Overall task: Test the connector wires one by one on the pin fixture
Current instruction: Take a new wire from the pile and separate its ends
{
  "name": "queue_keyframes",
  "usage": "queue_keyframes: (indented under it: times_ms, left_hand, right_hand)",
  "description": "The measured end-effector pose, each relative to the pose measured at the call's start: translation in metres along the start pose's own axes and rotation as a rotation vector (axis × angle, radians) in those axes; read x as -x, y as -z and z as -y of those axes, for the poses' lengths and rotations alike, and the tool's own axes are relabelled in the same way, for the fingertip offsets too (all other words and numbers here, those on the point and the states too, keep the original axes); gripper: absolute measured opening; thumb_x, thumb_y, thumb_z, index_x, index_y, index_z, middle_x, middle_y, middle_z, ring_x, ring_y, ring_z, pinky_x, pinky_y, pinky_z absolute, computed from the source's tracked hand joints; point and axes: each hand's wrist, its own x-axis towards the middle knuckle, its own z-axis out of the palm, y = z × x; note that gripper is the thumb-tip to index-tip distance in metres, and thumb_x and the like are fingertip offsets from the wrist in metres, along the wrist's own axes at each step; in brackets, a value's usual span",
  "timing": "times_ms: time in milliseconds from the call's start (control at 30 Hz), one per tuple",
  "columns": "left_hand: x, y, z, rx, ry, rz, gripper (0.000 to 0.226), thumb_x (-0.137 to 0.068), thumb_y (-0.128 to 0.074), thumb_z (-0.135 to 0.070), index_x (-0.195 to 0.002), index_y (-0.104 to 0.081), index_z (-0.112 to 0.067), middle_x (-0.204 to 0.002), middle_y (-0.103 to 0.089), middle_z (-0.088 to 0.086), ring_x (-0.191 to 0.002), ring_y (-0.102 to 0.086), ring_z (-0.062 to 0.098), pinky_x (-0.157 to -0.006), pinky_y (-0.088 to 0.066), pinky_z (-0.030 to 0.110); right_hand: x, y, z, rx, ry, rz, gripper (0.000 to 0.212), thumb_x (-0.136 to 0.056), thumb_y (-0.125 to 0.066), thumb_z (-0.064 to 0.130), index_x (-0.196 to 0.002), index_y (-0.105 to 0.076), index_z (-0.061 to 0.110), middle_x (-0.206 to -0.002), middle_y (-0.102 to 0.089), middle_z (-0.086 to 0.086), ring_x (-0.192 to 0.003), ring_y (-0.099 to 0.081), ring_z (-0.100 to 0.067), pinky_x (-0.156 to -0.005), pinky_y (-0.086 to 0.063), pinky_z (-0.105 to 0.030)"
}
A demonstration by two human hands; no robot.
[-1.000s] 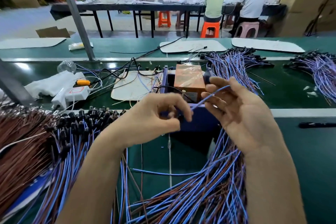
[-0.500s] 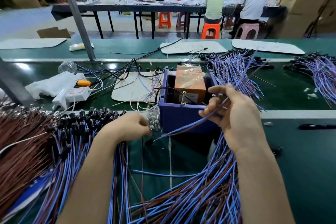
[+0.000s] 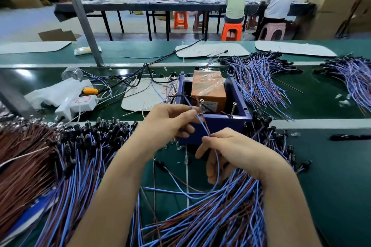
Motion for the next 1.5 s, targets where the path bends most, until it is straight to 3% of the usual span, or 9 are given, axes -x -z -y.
queue_keyframes:
  times_ms: [167, 233, 300, 467, 567, 700, 800, 967, 1500]
  left_hand:
    - [-0.001, -0.022, 0.001, 0.144, -0.065, 0.011, 0.018, -0.094, -0.054, -0.009, -0.088, -0.071, -0.013, -0.072, -0.072, -0.002, -0.055, -0.054, 0.003, -0.057, -0.05, 0.015]
    - [0.0, -0.026, 0.002, 0.17, -0.075, 0.049, 0.019, -0.093, -0.055, -0.008, -0.087, -0.071, -0.014, -0.07, -0.07, -0.003, -0.055, -0.054, 0.003, -0.058, -0.05, 0.014]
    - [0.0, -0.03, 0.002, 0.208, -0.08, 0.096, 0.018, -0.092, -0.056, -0.006, -0.087, -0.072, -0.013, -0.069, -0.069, -0.002, -0.057, -0.057, 0.005, -0.059, -0.052, 0.015]
    - [0.003, -0.04, 0.004, 0.176, -0.093, 0.119, 0.014, -0.091, -0.059, -0.006, -0.088, -0.071, -0.012, -0.062, -0.066, -0.006, -0.055, -0.058, 0.003, -0.06, -0.053, 0.015]
    - [0.002, -0.046, 0.006, 0.225, -0.079, 0.112, 0.017, -0.092, -0.056, -0.001, -0.086, -0.07, -0.01, -0.059, -0.065, -0.006, -0.054, -0.058, 0.002, -0.061, -0.054, 0.015]
    - [0.001, -0.053, 0.01, 0.251, -0.048, 0.112, 0.017, -0.092, -0.056, -0.002, -0.087, -0.071, -0.008, -0.062, -0.065, -0.002, -0.055, -0.057, 0.003, -0.063, -0.054, 0.016]
    - [-0.001, -0.053, 0.014, 0.178, -0.041, 0.088, 0.018, -0.093, -0.057, -0.006, -0.084, -0.071, -0.013, -0.06, -0.066, -0.007, -0.054, -0.055, 0.001, -0.06, -0.052, 0.015]
    - [-0.008, -0.048, 0.02, 0.066, 0.016, -0.117, 0.021, -0.093, -0.058, -0.011, -0.077, -0.07, -0.01, -0.057, -0.066, -0.004, -0.045, -0.053, 0.004, -0.05, -0.049, 0.016]
    - [-0.012, -0.044, 0.021, 0.042, 0.211, -0.132, 0.03, -0.094, -0.048, -0.006, -0.072, -0.066, 0.003, -0.05, -0.062, 0.006, -0.037, -0.05, 0.012, -0.04, -0.044, 0.018]
  right_hand:
    - [0.002, 0.003, -0.005, 0.023, -0.003, 0.068, 0.035, -0.104, -0.037, 0.029, -0.096, -0.063, 0.006, -0.062, -0.067, -0.013, -0.057, -0.067, -0.024, -0.055, -0.056, -0.029]
    - [0.004, 0.007, -0.008, 0.062, 0.072, 0.052, 0.026, -0.101, -0.046, 0.029, -0.1, -0.063, 0.01, -0.073, -0.071, -0.01, -0.067, -0.069, -0.02, -0.066, -0.058, -0.03]
    - [0.005, 0.014, -0.01, 0.008, 0.2, -0.017, 0.014, -0.094, -0.057, 0.024, -0.103, -0.064, 0.016, -0.085, -0.072, -0.007, -0.075, -0.068, -0.016, -0.075, -0.057, -0.032]
    - [0.011, 0.031, -0.012, -0.349, 0.384, -0.25, 0.02, -0.076, -0.067, 0.027, -0.093, -0.074, 0.018, -0.081, -0.075, -0.009, -0.078, -0.073, -0.02, -0.065, -0.058, -0.026]
    - [0.007, 0.031, -0.014, -0.363, 0.415, -0.366, 0.014, -0.083, -0.067, 0.011, -0.078, -0.077, 0.02, -0.08, -0.075, -0.01, -0.071, -0.07, -0.015, -0.069, -0.061, -0.029]
    - [0.002, 0.029, -0.012, -0.309, 0.425, -0.465, 0.015, -0.084, -0.067, 0.003, -0.079, -0.074, 0.016, -0.083, -0.073, -0.018, -0.073, -0.066, -0.019, -0.08, -0.056, -0.035]
    - [-0.001, 0.032, -0.015, -0.288, 0.415, -0.538, 0.015, -0.086, -0.065, 0.005, -0.077, -0.07, 0.016, -0.07, -0.072, 0.0, -0.067, -0.066, -0.009, -0.068, -0.055, -0.023]
    - [-0.003, 0.04, -0.022, -0.316, 0.319, -0.669, 0.012, -0.091, -0.06, 0.004, -0.083, -0.061, 0.013, -0.057, -0.068, 0.002, -0.04, -0.05, -0.004, -0.038, -0.037, -0.014]
    - [-0.007, 0.044, -0.03, -0.229, 0.242, -0.647, 0.015, -0.09, -0.058, 0.0, -0.082, -0.062, 0.011, -0.055, -0.067, 0.0, -0.041, -0.049, -0.005, -0.04, -0.043, -0.016]
